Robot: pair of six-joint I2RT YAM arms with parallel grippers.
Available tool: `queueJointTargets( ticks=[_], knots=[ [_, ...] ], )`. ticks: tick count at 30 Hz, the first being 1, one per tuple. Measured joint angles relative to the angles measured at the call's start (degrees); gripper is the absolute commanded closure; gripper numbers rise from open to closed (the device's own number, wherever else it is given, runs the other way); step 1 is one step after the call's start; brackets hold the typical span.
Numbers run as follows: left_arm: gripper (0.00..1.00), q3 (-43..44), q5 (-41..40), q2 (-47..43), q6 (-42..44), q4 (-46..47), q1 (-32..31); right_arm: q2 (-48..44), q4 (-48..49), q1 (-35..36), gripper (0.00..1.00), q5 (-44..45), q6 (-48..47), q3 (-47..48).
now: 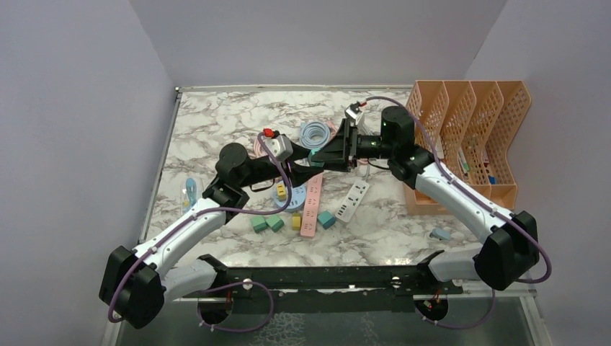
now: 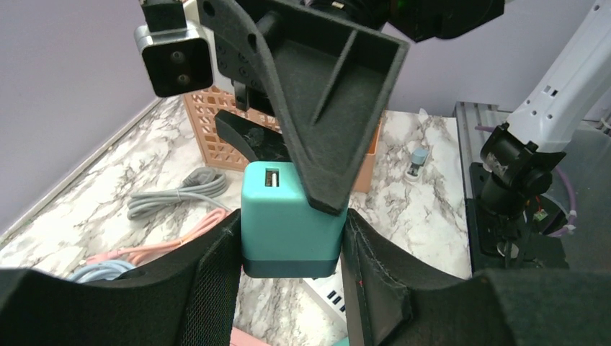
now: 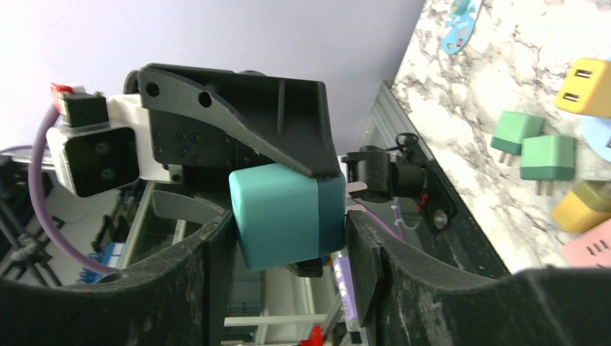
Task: Insert the plug
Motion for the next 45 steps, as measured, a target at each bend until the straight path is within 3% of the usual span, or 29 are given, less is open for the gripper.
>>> queueJointTargets(
  ticks=[4,12,26,30,35,37,42,45],
  knots=[
    [0.72,0.0,-0.96,0.2,3.02,-2.8,0.0,0.9,-14.78,0.13,0.32,6.64,-11.87,8.26],
    [0.73,1.95,-3.43,2.67,13.99,-17.53,-0.02,1.97,-32.39,0.11,0.39,19.34,-28.85,15.37],
    [0.73,4.74,-4.17,5.97,18.18,-23.08,-0.44,7.61,-38.56,5.16,0.41,24.35,-35.39,18.21],
    [0.73,4.83,-4.17,6.01,18.29,-23.5,-0.61,9.09,-38.51,6.97,0.51,25.44,-34.95,18.53],
    [0.72,4.83,-4.33,6.03,18.8,-24.09,-0.76,10.29,-38.6,7.69,0.73,27.61,-33.92,19.08],
    [0.65,4.83,-4.61,6.03,19.08,-24.46,-0.76,10.38,-38.6,7.91,0.84,28.04,-33.38,19.19],
    [0.26,4.83,-6.23,5.99,18.8,-24.2,-0.76,10.38,-38.69,8.0,0.99,28.94,-32.63,19.34],
    [0.2,4.83,-9.86,5.6,16.22,-24.24,-0.87,10.38,-38.8,8.0,0.99,30.36,-32.65,19.34]
  ],
)
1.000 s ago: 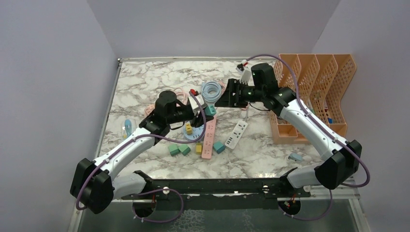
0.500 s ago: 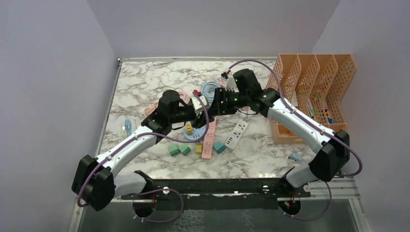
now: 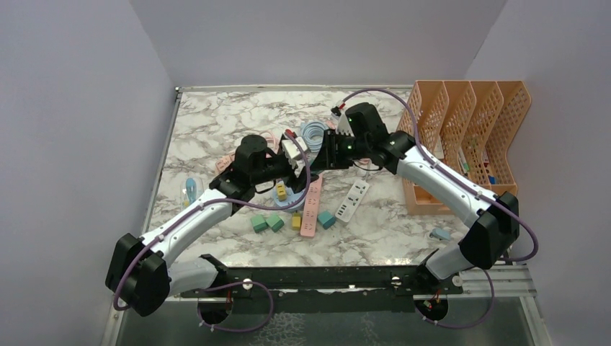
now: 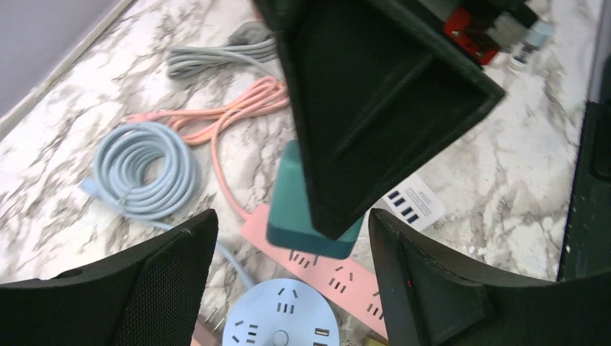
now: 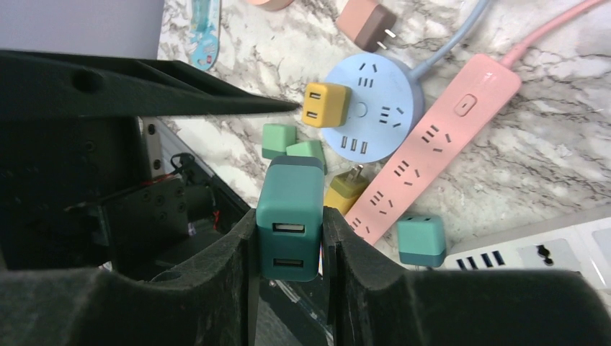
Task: Insert the plug
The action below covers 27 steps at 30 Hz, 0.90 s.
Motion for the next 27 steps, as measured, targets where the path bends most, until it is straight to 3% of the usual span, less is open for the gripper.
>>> queueJointTargets(
  ticks=[10,16,27],
  knots=[
    [0.17,-1.36,-19.39,-4.98,-14.03,-1.4,-0.15,0.02,4.09,0.07,0.99,4.68,-0.85,-5.11],
    [0.16,1.77,-34.1,-7.08,-24.68,-10.91,0.17,4.31,6.45,2.64,0.99,7.8,-1.31,-6.03],
    [0.11,3.91,-47.76,-19.93,-28.2,-15.61,0.17,16.33,7.93,8.44,0.99,14.6,-1.75,-2.71]
  ],
)
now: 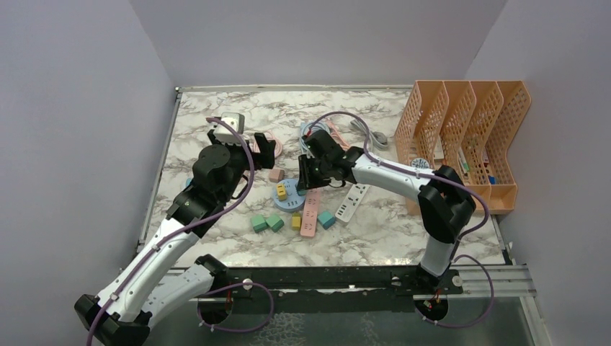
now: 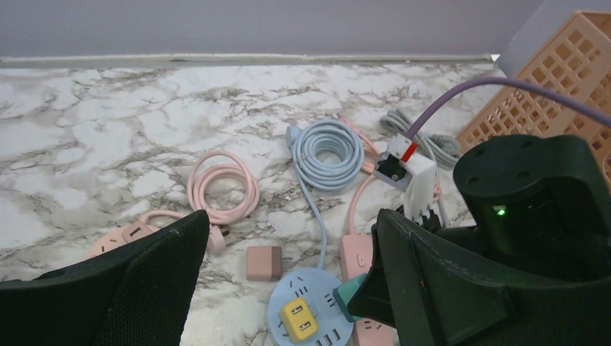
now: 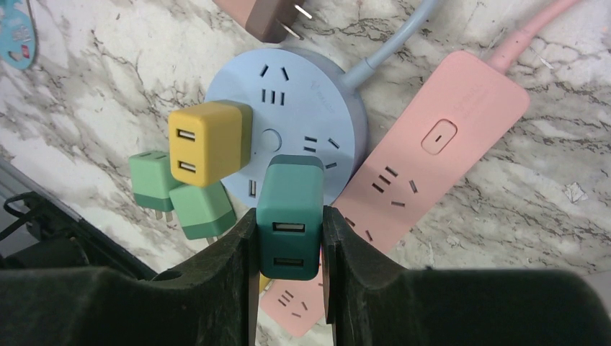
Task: Insert the plug
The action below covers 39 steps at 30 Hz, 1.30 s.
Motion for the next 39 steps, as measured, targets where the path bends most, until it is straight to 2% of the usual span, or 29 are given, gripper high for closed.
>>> queueJointTargets(
  ticks=[20,39],
  knots=[
    [0.09,1.75,-4.9,-0.28,2.19,-1.64,0.0,4.83,-0.17,1.38,0.99,4.83,-2.08,3.91],
    [0.08,4.04,-7.41,0.2,4.87,-1.6,0.0,8.9,-9.31,1.75,0.99,5.38,-2.49,11.17]
  ],
)
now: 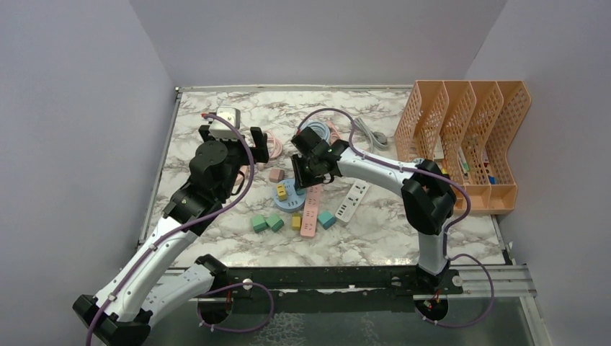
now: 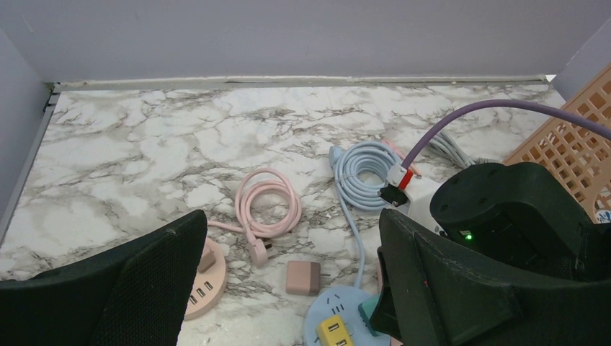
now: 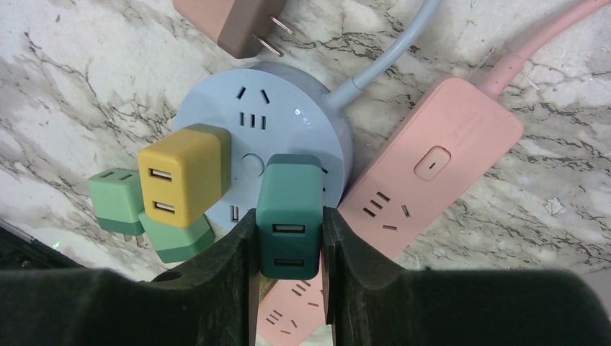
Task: Insert the plug
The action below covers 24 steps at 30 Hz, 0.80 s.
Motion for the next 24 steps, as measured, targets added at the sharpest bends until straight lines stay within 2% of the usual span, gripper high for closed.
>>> queueJointTargets(
  ticks=[5,16,24],
  knots=[
    [0.08,1.14,-0.48,0.57,0.37,-0.57,0.0,1.2,-2.05,1.07,0.99,2.19,0.0,2.14],
    [0.08,8.11,-4.02,2.12,0.57,-2.21,0.0,5.38,-8.9,5.18,0.99,13.03,2.03,9.14],
    [0.08,10.6,-5.25,2.36,0.55,-3.48,0.0,5.51,-8.17,5.46,0.99,14.05,2.6,8.55]
  ],
)
